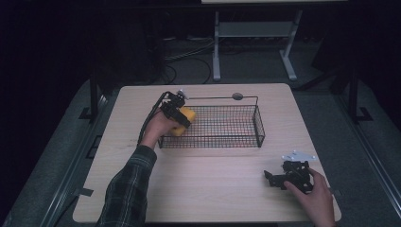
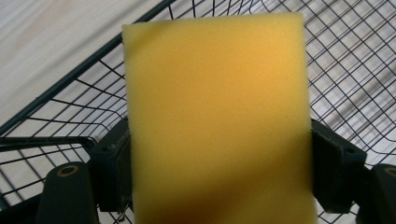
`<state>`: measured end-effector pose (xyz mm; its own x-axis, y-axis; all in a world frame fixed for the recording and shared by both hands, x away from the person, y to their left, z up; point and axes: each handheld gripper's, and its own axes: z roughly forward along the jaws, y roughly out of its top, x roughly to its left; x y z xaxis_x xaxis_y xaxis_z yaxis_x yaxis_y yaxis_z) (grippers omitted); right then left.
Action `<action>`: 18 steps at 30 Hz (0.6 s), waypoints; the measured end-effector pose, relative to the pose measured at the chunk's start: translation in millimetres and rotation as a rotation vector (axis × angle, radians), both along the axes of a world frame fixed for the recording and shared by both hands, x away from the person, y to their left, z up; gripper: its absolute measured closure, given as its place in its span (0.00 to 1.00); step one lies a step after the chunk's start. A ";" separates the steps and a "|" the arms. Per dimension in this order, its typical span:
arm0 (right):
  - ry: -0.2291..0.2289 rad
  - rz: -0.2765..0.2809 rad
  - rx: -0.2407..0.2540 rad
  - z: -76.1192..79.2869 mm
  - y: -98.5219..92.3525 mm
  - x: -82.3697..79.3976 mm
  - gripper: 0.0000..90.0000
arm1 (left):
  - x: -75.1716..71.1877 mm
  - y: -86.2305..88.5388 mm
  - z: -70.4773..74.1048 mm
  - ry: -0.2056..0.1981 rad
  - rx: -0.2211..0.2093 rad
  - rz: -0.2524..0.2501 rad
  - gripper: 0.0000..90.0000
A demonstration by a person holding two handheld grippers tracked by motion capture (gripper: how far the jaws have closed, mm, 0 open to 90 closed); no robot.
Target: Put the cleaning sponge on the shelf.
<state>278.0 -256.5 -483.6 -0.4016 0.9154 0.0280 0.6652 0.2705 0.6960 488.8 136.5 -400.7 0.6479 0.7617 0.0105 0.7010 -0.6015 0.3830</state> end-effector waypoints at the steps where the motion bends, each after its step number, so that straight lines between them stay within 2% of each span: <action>1: 0.000 0.000 0.000 0.0 0.0 0.0 0.00 | -0.2 -0.2 -0.6 0.000 0.001 -0.001 0.25; 18: 0.000 0.000 0.000 0.0 0.0 0.0 0.00 | -3.2 -1.1 -14.2 0.030 0.017 0.000 0.24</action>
<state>278.1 -256.5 -483.6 -0.4015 0.9154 0.0280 0.6651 0.2704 0.6961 485.6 135.4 -414.9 0.6485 0.7612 0.0034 0.7119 -0.6079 0.3516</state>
